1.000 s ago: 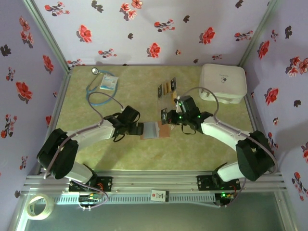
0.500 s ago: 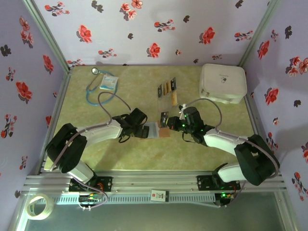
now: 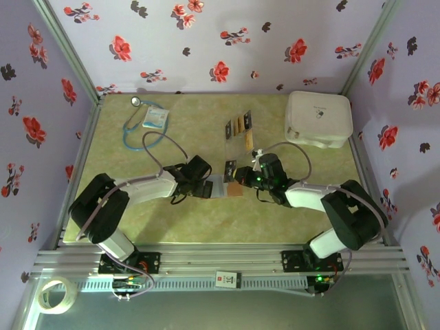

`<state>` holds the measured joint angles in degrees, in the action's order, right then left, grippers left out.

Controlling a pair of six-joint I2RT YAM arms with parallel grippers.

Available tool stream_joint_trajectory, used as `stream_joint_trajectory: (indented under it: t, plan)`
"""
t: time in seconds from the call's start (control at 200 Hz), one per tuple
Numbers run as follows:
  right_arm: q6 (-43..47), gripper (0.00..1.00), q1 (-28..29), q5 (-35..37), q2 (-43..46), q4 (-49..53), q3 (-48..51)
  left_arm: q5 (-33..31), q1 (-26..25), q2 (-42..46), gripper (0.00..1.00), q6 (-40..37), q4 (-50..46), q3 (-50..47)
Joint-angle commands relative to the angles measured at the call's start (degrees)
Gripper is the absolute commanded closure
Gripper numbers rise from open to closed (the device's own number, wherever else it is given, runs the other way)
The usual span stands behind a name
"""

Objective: Put the credit cards into the card holder

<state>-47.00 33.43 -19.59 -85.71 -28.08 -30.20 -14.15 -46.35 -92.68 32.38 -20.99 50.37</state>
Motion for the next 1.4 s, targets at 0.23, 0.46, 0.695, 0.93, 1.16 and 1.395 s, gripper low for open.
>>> stream_joint_trajectory:
  t: [0.23, 0.46, 0.695, 0.93, 1.16, 1.395]
  plan:
    - [-0.67, 1.0, 0.67, -0.95, -1.78, -3.84, 1.1, -2.9, -0.58, -1.55, 0.0, -1.01, -0.12, 0.65]
    - [-0.73, 1.0, 0.76, -0.71, -1.48, -3.54, 1.37, -2.57, -0.92, 1.16, 0.0, -0.74, -0.65, 1.46]
    - [-0.9, 1.0, 0.83, -0.59, -1.66, -3.48, 1.28, -2.39, -2.52, 1.04, 0.0, -0.65, -0.46, 2.74]
    - [-1.08, 1.0, 0.89, -0.23, -1.76, -3.49, 1.47, -2.53, -2.7, -1.19, 0.0, -0.76, 0.29, 1.63]
    - [-1.08, 1.0, 0.93, -0.15, -1.83, -3.3, 1.46, -3.55, -2.62, -2.43, 0.0, -0.75, 0.62, 0.11]
    - [-1.07, 1.0, 0.94, 0.07, -2.22, -3.21, 1.54, -5.44, -2.61, -2.22, 0.0, -0.22, -0.01, -0.18]
